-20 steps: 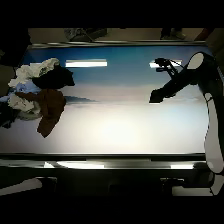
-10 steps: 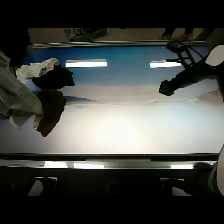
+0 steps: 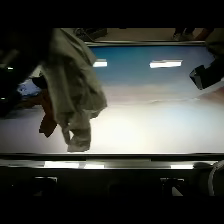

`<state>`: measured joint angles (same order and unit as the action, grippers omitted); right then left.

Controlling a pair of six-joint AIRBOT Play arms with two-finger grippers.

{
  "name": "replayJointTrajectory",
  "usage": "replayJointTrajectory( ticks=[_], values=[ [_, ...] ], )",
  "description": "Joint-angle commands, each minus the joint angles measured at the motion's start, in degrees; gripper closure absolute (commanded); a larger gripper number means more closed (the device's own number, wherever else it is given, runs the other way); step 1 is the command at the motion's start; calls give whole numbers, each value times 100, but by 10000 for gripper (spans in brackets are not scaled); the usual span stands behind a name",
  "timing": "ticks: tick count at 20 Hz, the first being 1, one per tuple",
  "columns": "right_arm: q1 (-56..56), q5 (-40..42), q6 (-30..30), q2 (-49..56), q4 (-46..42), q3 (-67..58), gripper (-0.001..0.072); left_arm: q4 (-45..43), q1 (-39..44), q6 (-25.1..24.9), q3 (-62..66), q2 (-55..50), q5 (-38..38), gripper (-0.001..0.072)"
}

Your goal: Fold the shirts.

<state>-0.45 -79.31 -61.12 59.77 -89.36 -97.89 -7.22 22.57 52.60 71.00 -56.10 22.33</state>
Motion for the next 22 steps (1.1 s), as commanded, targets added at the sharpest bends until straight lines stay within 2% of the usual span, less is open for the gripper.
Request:
replayJointTrajectory(
  ticks=[1,3,4,5,6,9,10,11,13,14,15,16,18,22],
  values=[
    [0,-269,-68,-177,-380,0,42,-116,1093,-72,11,-1322,350,679],
    [0,-264,-87,-111,-501,0,42,-116,1394,46,11,-2144,903,677],
    [0,-280,-96,-55,-568,0,42,-116,1495,308,13,-2511,1185,600],
    [0,-308,-131,28,-601,0,42,-116,1543,625,13,-2782,1443,235],
    [0,-330,-129,118,-614,0,41,-118,1508,911,13,-2973,1818,-3],
    [0,-442,-122,503,-549,0,15,-619,841,887,15,-2859,2868,1],
    [0,-640,-70,695,-468,0,15,-1038,433,1115,15,-2682,3165,1],
    [0,-966,28,925,-328,2,15,-1617,11,1449,13,-2490,3410,1],
    [0,-1539,264,1443,59,9,14,-3543,-859,2430,4,-2087,3998,2],
    [0,-1558,275,1672,273,50,14,-4437,-1196,2863,-55,-1932,4374,2],
    [0,-1482,328,1895,468,127,9,-5077,-1473,3091,-216,-1781,4723,2],
    [0,-1436,332,2094,562,210,4,-5399,-1735,3101,-518,-1620,5029,2],
    [0,-1425,332,2492,573,306,4,-5377,-2085,3099,-1362,-1342,5252,2],
    [0,-1421,330,3005,857,310,4,-4682,-1923,2815,-2793,-1154,4841,5]
  ],
)
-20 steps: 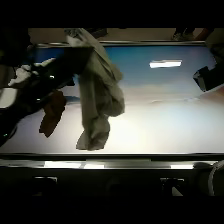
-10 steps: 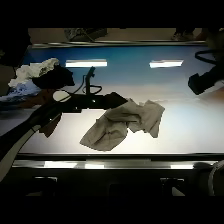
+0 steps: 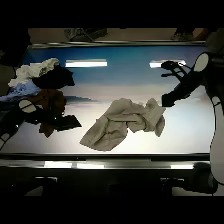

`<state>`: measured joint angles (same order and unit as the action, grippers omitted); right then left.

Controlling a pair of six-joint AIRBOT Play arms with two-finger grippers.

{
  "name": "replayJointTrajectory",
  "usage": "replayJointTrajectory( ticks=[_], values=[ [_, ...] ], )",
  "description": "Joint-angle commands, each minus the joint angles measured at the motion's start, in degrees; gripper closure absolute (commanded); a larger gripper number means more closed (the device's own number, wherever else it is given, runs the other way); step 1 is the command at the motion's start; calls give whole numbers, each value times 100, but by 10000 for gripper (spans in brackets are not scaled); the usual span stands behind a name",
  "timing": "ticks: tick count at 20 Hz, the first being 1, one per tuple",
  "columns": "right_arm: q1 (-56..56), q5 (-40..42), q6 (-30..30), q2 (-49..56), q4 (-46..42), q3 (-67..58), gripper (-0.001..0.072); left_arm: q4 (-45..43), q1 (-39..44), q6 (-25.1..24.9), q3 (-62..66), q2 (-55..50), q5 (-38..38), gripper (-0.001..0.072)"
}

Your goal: Fold the shirts.

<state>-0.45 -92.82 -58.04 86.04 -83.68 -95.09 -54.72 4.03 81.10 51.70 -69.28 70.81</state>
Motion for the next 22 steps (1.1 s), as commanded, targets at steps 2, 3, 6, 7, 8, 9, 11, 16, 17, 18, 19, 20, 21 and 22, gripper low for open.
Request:
replayJointTrajectory(
  ticks=[2,3,6,7,8,9,11,16,17,18,19,20,21,22],
  values=[
    [0,-22,44,437,304,35,5,210,162,-72,-1215,136,-319,8],
    [0,20,46,439,278,35,5,256,273,-74,-1309,111,-417,9],
    [0,42,46,439,247,35,5,271,546,-79,-1368,-37,-623,9],
    [0,48,46,444,247,35,5,271,645,-74,-1368,-111,-776,9],
    [0,50,44,446,247,35,5,271,730,-48,-1368,-186,-929,9],
    [0,59,42,450,247,37,4,291,811,-48,-1368,-284,-1054,10],
    [0,166,85,455,240,146,2,289,946,-52,-1368,-492,-1248,120],
    [0,702,297,540,212,544,-2,275,999,57,-1362,-776,-1388,593],
    [0,807,295,540,289,540,-3,271,999,55,-1360,-767,-1412,662],
    [0,898,295,542,417,542,-3,269,999,52,-1351,-767,-1438,676],
    [0,966,297,557,494,546,-3,269,997,52,-1342,-765,-1464,677],
    [-2,1060,297,599,463,546,-3,269,999,50,-1322,-765,-1467,678],
    [-7,1167,291,645,280,546,-3,269,999,50,-1300,-758,-1467,679],
    [-7,1303,208,673,-24,544,-3,269,999,50,-1279,-739,-1467,679]
  ],
)
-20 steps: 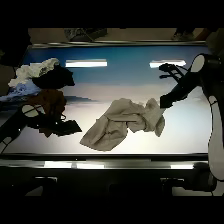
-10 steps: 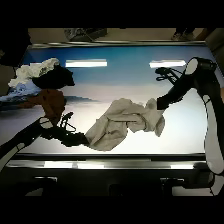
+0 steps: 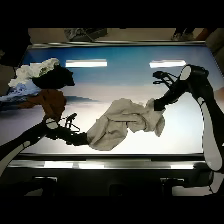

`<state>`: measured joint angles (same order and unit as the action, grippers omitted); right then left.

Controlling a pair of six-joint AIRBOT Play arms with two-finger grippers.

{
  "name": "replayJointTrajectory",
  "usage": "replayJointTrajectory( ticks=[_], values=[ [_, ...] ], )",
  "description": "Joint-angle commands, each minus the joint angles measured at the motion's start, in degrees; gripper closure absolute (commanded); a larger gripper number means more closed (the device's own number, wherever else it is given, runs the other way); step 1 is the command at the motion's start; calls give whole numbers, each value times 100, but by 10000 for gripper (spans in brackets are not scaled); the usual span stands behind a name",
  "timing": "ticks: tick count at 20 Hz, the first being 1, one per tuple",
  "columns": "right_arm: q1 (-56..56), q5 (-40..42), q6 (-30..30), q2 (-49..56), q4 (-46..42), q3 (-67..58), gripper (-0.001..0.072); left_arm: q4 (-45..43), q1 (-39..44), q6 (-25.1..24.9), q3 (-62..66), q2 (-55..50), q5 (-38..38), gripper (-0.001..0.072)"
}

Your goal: Fold the shirts.

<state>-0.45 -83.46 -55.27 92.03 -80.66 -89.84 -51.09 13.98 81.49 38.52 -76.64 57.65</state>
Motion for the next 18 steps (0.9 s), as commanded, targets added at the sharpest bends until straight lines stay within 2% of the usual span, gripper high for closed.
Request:
replayJointTrajectory(
  ticks=[1,2,4,6,8,11,12,13,14,15,18],
  values=[
    [-9,461,-125,76,-570,20,-4,-94,4,11,42,37,-166,680],
    [-48,483,-192,76,-793,20,-4,-94,4,-9,42,85,-170,680],
    [-308,437,-479,162,-647,22,-4,-96,4,-11,42,195,-188,680],
    [-713,162,-560,372,-50,22,-3,-96,4,-55,39,302,-208,681],
    [-1027,-249,-516,581,909,22,-2,-94,4,-55,39,376,-219,681],
    [-933,-326,-446,833,1298,22,17,-94,4,-122,42,444,-229,682],
    [-824,-254,-398,887,1366,22,82,-94,4,-164,42,461,-225,681],
    [-717,-199,-260,905,1416,20,252,-94,4,-184,44,481,-225,682],
    [-614,-210,-142,892,1423,13,604,-94,2,-225,81,527,-227,682],
    [-566,-229,-127,863,1421,-24,662,-109,-2,-232,184,634,-236,681],
    [-619,-245,-83,400,1381,-343,663,-538,-199,-232,940,1303,-251,682]
  ],
)
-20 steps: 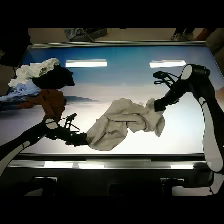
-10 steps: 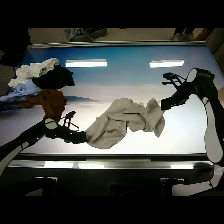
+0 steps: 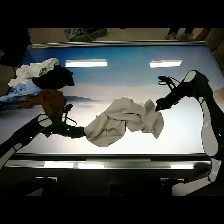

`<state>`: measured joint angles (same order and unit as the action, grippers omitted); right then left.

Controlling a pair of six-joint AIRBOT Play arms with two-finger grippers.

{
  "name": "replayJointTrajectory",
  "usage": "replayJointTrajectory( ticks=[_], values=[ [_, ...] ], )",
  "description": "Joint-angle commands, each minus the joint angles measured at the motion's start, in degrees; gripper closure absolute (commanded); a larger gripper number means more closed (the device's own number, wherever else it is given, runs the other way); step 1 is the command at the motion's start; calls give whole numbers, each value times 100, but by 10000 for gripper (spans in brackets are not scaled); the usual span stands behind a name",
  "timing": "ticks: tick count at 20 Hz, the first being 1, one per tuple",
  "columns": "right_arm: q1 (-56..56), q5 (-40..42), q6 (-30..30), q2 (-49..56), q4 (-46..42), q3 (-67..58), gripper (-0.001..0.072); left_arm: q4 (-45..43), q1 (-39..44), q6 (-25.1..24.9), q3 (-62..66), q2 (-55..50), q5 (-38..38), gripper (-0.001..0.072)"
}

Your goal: Fold the shirts.

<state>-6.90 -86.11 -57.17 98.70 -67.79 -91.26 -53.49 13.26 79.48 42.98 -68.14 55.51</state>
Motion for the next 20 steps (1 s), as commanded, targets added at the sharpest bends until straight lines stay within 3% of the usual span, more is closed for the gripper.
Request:
replayJointTrajectory(
  ticks=[1,4,7,9,14,20],
  values=[
    [17,299,103,-597,90,-380,663,-542,-256,118,925,782,-55,683],
    [13,1451,-31,-1818,-448,-1198,663,-1346,-824,769,2546,1679,-61,683],
    [13,2721,-817,-3272,-1851,-1779,663,-2020,-1598,1375,4291,2297,-59,683],
    [13,3008,-1172,-4116,-2184,-1794,663,-2114,-2026,1611,5023,2509,-52,683],
    [13,1902,-1147,-5051,-2277,-1794,662,-2111,-2210,1735,5375,2769,-48,683],
    [13,1102,-909,-5038,-2577,-1792,662,-2166,-2210,1700,5366,2559,444,681]
  ],
)
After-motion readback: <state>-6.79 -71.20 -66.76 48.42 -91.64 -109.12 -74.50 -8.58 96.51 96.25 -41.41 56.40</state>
